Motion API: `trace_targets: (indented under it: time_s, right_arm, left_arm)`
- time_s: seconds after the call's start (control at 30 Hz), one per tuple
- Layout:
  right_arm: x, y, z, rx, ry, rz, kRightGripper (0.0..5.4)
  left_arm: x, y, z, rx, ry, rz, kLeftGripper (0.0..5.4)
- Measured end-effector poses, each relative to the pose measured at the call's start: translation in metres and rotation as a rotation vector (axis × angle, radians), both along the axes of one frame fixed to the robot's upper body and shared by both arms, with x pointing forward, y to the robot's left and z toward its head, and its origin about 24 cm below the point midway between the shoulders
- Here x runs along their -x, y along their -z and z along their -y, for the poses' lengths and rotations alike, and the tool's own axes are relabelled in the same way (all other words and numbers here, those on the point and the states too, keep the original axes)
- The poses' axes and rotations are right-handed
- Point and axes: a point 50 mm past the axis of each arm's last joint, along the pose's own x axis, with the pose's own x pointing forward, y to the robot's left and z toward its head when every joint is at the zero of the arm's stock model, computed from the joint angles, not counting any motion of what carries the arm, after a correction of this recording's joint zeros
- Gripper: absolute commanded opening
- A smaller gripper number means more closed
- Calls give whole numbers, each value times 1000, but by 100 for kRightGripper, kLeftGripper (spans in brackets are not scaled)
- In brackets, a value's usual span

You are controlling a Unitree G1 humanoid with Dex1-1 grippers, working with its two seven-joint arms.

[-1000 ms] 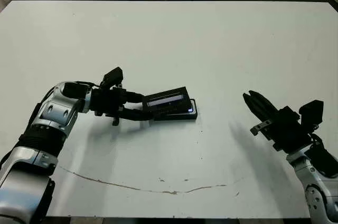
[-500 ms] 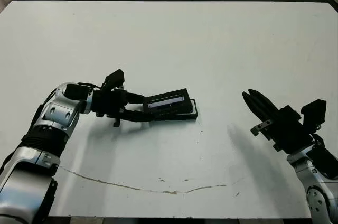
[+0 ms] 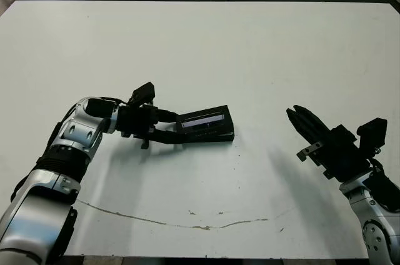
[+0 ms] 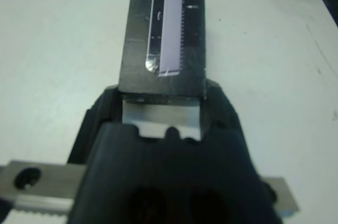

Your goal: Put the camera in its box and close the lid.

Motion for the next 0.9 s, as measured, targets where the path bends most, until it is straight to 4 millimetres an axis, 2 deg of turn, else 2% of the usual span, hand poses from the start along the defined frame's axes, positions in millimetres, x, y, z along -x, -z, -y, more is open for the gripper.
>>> trace_targets:
  time_s: [0.9]
  right_arm:
    - [2, -4, -2, -18, -11, 11, 0]
  left_arm:
    - [-2, 2, 11, -69, 26, 23, 193]
